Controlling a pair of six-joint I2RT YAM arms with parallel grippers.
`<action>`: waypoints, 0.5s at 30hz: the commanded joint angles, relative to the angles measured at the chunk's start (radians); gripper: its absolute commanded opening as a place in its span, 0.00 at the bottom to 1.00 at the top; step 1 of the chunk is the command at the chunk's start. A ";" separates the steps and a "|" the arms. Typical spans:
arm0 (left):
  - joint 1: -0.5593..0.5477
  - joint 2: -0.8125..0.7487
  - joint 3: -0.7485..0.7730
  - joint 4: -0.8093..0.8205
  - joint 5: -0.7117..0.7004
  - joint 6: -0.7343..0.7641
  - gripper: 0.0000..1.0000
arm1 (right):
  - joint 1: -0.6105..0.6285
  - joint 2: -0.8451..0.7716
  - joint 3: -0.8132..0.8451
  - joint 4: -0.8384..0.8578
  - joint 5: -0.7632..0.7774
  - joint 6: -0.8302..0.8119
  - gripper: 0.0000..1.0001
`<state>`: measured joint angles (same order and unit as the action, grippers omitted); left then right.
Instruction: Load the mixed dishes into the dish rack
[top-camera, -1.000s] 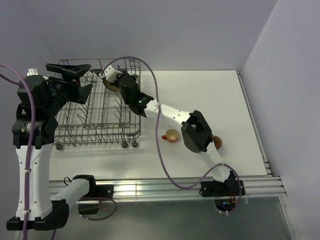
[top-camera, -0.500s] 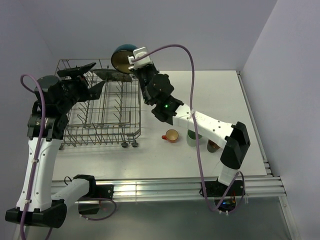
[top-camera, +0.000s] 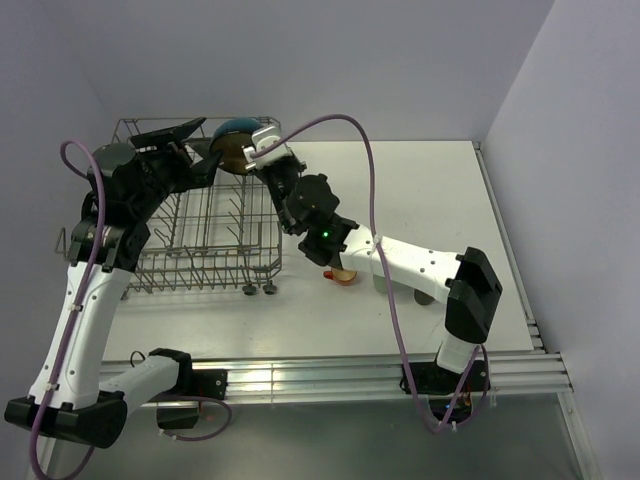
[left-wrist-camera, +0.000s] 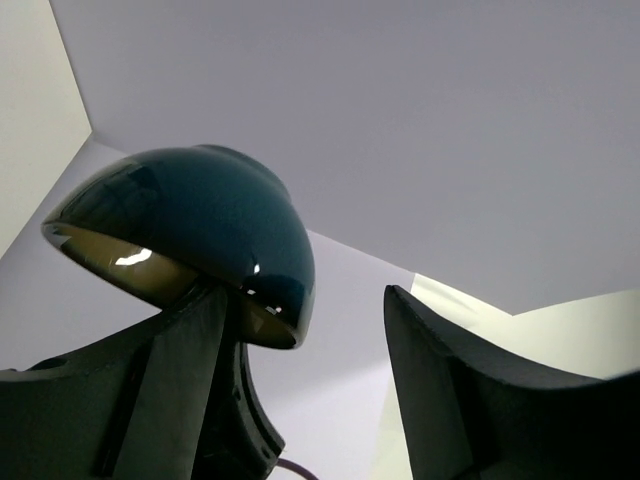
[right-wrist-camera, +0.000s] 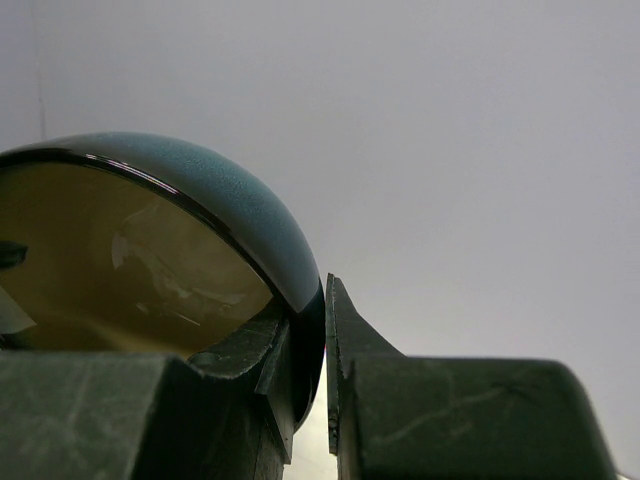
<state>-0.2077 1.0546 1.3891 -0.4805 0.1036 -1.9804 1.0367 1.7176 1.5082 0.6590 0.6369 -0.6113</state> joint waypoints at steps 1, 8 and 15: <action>-0.004 0.008 0.045 0.059 -0.036 -0.179 0.70 | 0.016 -0.088 -0.015 0.206 -0.029 0.025 0.00; -0.004 0.080 0.091 0.095 -0.027 -0.187 0.66 | 0.052 -0.116 -0.089 0.260 -0.048 -0.016 0.00; -0.007 0.122 0.128 0.125 -0.021 -0.206 0.62 | 0.059 -0.115 -0.134 0.300 -0.095 -0.077 0.00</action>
<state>-0.2260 1.1511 1.4483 -0.4942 0.1394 -1.9800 1.0447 1.6840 1.3785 0.8108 0.6613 -0.6701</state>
